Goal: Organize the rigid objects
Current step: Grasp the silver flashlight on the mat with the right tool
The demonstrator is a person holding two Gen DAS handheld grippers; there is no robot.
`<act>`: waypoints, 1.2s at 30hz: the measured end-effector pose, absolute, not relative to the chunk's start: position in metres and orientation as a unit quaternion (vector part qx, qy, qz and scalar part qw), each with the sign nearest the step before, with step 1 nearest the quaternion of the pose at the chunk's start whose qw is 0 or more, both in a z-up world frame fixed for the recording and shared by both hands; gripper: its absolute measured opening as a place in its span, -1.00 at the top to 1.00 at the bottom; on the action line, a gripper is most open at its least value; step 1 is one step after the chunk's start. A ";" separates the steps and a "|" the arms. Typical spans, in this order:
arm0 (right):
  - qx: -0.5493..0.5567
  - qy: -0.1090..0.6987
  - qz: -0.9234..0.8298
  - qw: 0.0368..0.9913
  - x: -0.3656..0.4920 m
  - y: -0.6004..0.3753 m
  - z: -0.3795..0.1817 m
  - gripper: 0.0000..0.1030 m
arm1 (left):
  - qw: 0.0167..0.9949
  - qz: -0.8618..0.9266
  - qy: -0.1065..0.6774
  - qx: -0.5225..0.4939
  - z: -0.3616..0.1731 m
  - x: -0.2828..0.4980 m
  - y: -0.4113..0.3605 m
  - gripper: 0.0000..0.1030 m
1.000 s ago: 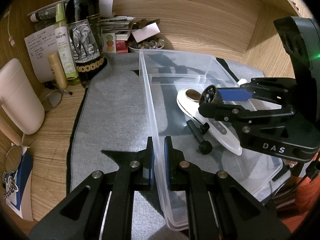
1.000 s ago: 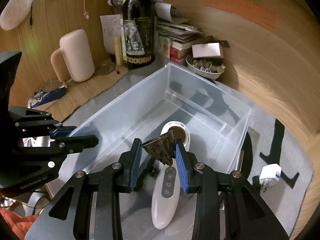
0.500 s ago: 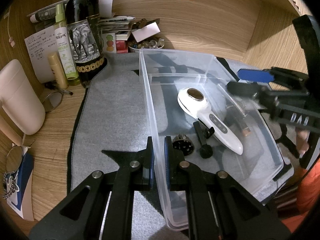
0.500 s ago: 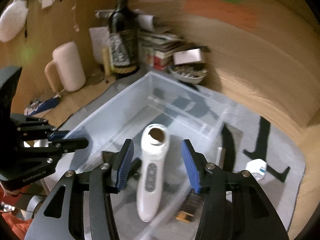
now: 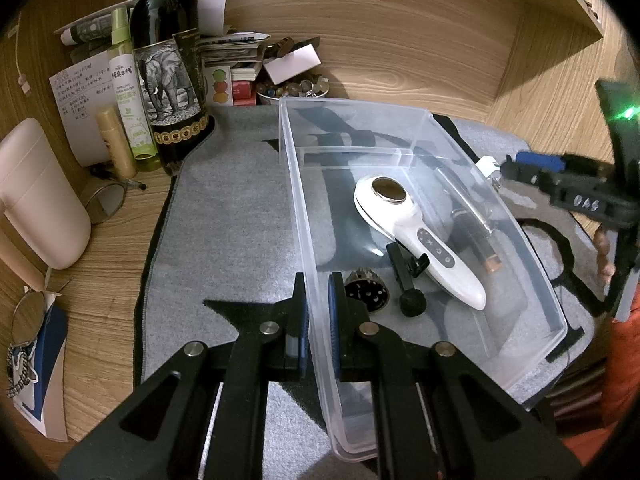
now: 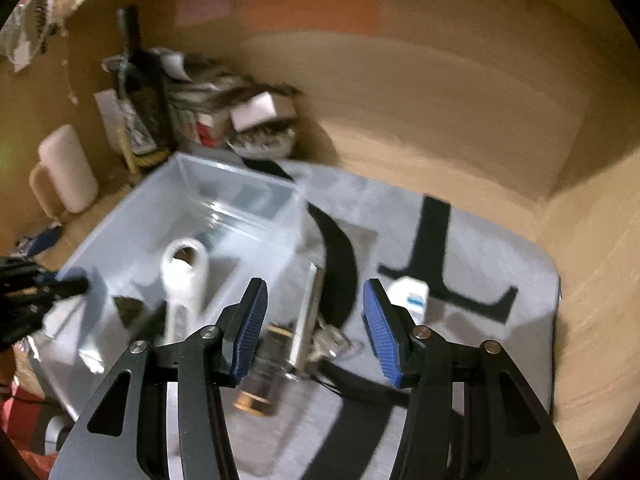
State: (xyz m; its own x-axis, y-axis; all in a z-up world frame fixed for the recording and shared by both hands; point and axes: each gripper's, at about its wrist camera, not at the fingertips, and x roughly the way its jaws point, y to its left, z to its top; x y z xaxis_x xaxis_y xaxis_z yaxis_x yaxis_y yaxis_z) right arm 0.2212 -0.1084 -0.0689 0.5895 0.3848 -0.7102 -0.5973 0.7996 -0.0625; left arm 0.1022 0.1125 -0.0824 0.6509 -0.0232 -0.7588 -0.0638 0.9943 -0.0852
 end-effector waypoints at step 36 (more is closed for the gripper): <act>-0.135 0.394 0.278 0.866 0.243 -0.100 -0.117 0.72 | 0.907 0.009 0.417 -0.055 -0.082 0.102 0.114 0.84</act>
